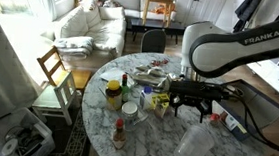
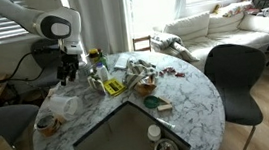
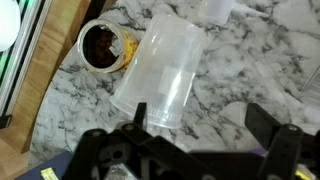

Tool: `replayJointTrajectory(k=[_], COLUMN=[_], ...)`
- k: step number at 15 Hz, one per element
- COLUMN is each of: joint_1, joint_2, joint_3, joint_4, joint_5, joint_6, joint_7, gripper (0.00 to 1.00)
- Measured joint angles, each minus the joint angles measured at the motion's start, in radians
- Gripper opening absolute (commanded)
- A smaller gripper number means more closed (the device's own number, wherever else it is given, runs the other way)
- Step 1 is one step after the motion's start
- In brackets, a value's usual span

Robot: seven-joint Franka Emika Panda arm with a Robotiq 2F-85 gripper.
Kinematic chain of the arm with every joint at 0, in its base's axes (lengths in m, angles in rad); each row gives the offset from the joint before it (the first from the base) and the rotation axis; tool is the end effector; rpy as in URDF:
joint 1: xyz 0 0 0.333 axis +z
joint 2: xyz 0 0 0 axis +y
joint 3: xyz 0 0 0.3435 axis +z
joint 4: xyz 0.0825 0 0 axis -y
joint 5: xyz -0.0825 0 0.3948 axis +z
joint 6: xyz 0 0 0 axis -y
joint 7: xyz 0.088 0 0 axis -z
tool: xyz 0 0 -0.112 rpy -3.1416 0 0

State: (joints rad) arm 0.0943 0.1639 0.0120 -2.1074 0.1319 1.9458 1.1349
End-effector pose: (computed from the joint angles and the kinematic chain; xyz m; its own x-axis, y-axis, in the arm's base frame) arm 0.5364 0.0667 0.3333 0.4178 -0.8792 -0.2290 -0.8480 -0.4679 0.2489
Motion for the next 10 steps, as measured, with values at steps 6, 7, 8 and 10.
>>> replayJointTrajectory(k=[6,7,8,10], joint_1=[-0.094,-0.110,-0.125,-0.148], joint_2=[-0.011,-0.012,-0.012,-0.012], joint_3=[-0.057,-0.065,-0.072,-0.087], joint_4=[-0.082,-0.097,-0.112,-0.139], joint_5=[0.089,0.123,0.155,0.206], joint_6=[-0.001,-0.001,-0.004,-0.008], joint_7=[-0.026,-0.042,-0.051,-0.056], gripper=[1.00,1.00,1.00,1.00])
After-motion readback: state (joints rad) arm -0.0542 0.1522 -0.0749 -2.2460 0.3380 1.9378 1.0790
